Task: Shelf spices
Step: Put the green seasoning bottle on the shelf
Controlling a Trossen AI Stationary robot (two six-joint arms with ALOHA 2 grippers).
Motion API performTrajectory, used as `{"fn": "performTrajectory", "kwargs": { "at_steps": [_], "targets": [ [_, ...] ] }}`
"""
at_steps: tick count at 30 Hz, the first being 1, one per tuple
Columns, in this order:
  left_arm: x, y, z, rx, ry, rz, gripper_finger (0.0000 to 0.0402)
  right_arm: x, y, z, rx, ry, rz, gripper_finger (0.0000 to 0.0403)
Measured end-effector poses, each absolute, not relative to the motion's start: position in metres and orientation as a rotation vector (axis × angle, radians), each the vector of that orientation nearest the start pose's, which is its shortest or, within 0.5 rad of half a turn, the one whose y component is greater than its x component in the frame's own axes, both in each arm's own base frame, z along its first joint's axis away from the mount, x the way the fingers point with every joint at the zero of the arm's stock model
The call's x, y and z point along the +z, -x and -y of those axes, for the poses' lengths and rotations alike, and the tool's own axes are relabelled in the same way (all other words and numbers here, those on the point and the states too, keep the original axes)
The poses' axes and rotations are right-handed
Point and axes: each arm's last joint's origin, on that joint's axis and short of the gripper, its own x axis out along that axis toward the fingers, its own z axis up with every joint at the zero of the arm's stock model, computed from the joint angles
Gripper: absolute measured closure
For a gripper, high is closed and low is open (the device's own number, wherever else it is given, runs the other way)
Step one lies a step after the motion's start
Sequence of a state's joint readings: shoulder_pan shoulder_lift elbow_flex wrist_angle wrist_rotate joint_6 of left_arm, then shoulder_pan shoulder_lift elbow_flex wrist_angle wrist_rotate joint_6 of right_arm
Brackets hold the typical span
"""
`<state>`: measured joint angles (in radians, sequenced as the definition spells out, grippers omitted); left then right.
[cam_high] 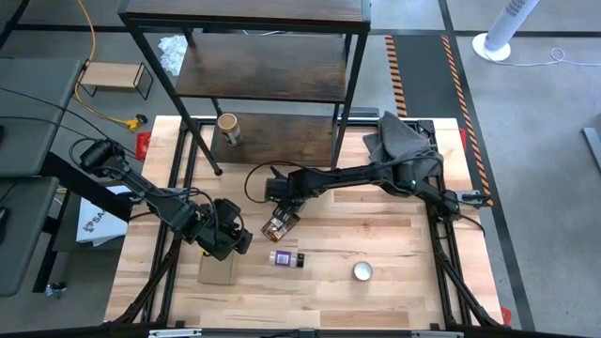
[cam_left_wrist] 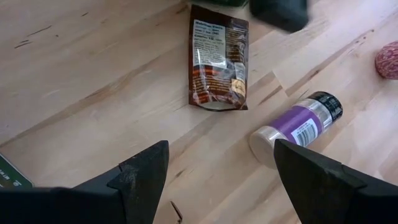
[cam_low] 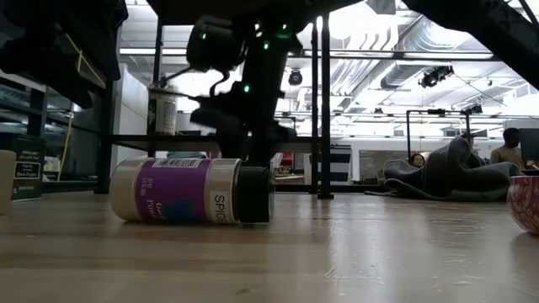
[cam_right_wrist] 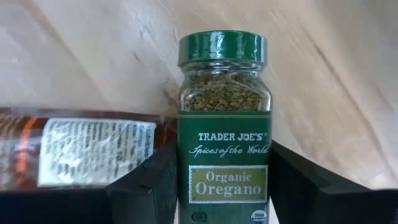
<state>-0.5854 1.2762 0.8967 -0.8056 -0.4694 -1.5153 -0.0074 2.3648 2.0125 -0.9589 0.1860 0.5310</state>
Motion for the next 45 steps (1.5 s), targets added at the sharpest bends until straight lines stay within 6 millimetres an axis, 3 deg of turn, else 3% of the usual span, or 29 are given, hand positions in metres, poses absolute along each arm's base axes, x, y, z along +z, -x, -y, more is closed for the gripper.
{"fn": "performTrajectory", "kwargs": {
  "at_steps": [4, 10, 17, 20, 26, 33, 37, 45],
  "targets": [
    [0.234, -0.197, 0.115, 0.639, 0.781, -0.826, 0.0115, 0.206, -0.478, 0.002, -0.473, -0.292, -1.131, 0.0221],
    [0.234, -0.197, 0.115, 0.637, 0.771, -0.832, 0.0115, 0.271, -0.482, 0.001, -0.539, -0.288, -0.739, 0.0221],
    [0.234, -0.197, 0.115, 0.636, 0.773, -0.836, 0.0115, 0.302, -0.507, 0.031, -0.65, -0.33, -0.257, 0.0221],
    [0.234, -0.197, 0.116, 0.627, 0.781, -0.85, 0.0115, 0.302, -0.512, 0.045, -0.701, -0.312, -0.189, 0.0221],
    [0.233, -0.196, 0.118, 0.602, 0.799, -0.897, 0.0115, 0.274, -0.516, 0.079, -0.788, -0.357, -0.233, 0.0221],
    [0.233, -0.193, 0.123, 0.559, 0.816, -0.962, 0.0115, 0.24, -0.532, 0.091, -0.745, -0.389, -0.217, 0.0221],
    [0.233, -0.189, 0.129, 0.532, 0.808, -0.984, 0.0115, 0.232, -0.536, 0.098, -0.766, -0.392, -0.18, 0.022],
    [0.231, -0.182, 0.132, 0.536, 0.762, -1.01, 0.0115, 0.227, -0.534, 0.112, -0.803, -0.356, -0.191, 0.0098]
  ]
}}
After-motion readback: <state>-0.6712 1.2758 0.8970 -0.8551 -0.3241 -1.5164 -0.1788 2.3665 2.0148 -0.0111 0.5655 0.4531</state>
